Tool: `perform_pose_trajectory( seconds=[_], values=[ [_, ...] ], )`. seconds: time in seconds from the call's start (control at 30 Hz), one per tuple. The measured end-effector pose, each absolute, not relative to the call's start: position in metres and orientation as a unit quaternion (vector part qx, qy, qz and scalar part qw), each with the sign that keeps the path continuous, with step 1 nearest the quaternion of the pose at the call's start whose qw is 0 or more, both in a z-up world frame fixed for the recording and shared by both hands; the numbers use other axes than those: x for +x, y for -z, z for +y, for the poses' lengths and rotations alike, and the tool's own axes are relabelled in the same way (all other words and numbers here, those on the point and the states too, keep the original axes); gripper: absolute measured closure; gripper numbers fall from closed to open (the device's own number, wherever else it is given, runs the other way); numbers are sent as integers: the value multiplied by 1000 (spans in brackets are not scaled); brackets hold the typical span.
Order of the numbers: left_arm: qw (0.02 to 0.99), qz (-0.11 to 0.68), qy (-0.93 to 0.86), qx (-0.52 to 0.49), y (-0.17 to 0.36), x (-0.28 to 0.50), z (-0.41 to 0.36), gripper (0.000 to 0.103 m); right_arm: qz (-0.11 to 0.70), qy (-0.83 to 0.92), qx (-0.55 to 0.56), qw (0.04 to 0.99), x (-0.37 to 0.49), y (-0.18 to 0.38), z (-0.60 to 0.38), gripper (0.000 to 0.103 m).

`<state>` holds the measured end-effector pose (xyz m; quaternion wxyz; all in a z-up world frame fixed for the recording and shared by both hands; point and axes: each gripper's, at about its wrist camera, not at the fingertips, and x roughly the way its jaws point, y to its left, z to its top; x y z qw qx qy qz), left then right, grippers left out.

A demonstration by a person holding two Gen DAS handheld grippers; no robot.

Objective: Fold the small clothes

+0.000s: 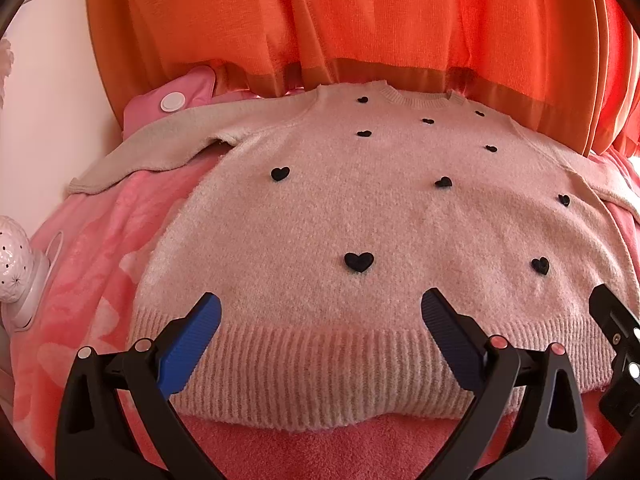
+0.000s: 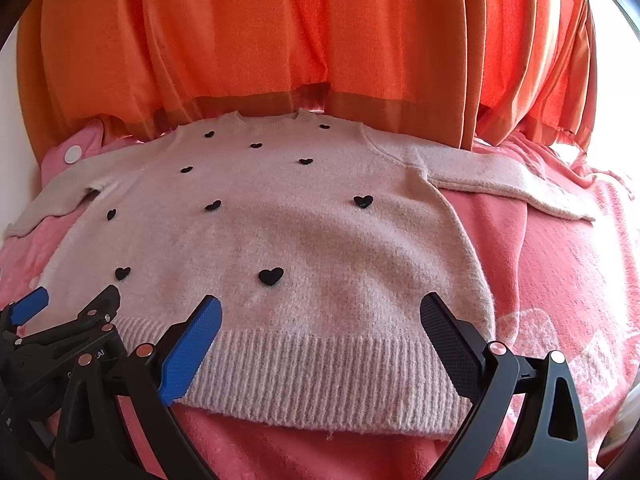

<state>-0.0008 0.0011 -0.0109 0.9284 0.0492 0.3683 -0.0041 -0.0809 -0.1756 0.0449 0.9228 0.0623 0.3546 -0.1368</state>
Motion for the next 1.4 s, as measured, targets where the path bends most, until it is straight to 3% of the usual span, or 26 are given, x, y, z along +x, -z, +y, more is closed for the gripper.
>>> perform_pose_trajectory(
  seconds=[1.4],
  values=[
    [928, 370, 3, 47, 12, -1, 1, 5, 357, 136, 63, 922, -80, -45, -171, 5]
  ],
)
